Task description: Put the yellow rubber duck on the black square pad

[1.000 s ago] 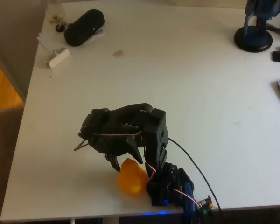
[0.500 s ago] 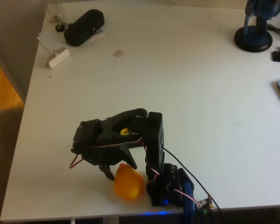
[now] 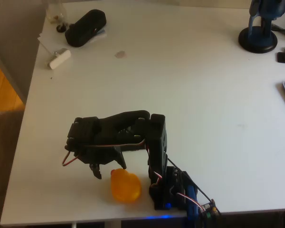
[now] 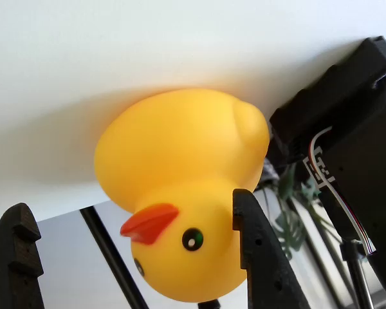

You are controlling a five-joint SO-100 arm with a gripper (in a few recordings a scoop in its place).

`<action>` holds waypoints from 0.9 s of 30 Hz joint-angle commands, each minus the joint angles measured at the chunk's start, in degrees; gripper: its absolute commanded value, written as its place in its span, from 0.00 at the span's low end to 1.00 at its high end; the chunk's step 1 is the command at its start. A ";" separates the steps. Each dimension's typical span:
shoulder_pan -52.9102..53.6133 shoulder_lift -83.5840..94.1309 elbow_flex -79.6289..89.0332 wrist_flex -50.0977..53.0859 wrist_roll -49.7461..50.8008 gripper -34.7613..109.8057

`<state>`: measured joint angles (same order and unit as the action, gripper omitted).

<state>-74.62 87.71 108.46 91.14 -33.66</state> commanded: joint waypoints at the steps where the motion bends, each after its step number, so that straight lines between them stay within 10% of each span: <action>1: -1.23 0.53 -2.02 0.35 -0.44 0.48; 27: -12.83 0.26 1.14 1.23 -0.70 0.48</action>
<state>-85.69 86.66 108.90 91.41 -33.66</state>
